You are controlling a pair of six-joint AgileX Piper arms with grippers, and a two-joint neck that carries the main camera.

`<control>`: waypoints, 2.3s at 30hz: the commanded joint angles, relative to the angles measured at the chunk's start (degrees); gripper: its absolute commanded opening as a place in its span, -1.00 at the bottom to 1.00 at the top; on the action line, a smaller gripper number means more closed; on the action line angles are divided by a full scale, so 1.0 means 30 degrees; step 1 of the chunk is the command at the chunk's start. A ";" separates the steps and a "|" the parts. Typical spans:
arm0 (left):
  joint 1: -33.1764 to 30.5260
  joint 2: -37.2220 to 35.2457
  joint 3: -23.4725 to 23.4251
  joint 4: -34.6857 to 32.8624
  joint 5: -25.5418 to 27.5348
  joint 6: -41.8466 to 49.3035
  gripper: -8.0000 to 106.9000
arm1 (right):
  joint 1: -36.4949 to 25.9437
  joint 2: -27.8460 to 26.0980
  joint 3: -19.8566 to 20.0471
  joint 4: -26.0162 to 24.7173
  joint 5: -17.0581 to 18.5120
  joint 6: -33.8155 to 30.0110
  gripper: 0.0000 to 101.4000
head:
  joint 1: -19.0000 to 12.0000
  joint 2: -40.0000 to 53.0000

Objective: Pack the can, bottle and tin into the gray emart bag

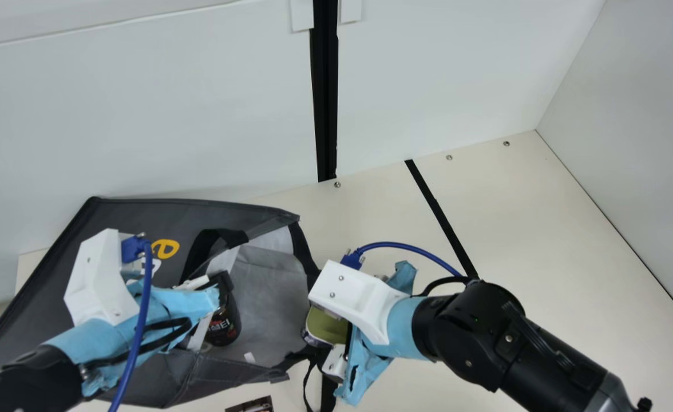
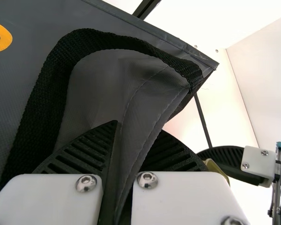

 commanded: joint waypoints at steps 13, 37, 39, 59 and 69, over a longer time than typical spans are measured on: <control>0.0000 0.0000 0.0000 0.0000 0.0000 0.0000 -0.68 | -0.0271 0.0904 0.0570 0.4672 -0.3812 -0.4114 -1.00 | -0.0433 -0.0016; 0.0000 0.0000 0.0000 0.0000 0.0000 0.0000 -0.68 | -0.0536 0.3606 0.0598 1.4008 -0.6267 -1.3339 -1.00 | -0.0433 -0.0016; 0.0000 0.0000 0.0000 0.0000 0.0000 0.0000 -0.68 | -0.0582 0.3918 0.0501 1.4670 -0.6314 -1.4057 -1.00 | -0.0433 -0.0016; 0.0000 0.0000 0.0000 0.0000 0.0000 0.0000 -0.68 | -0.1080 0.7395 -0.0575 2.0452 -0.6062 -2.0419 -1.00 | -0.0433 -0.0016; 0.0000 0.0000 0.0000 0.0000 0.0000 0.0000 -0.68 | -0.1070 0.9215 -0.1475 2.2137 -0.5876 -2.2301 -1.00 | -0.0433 -0.0016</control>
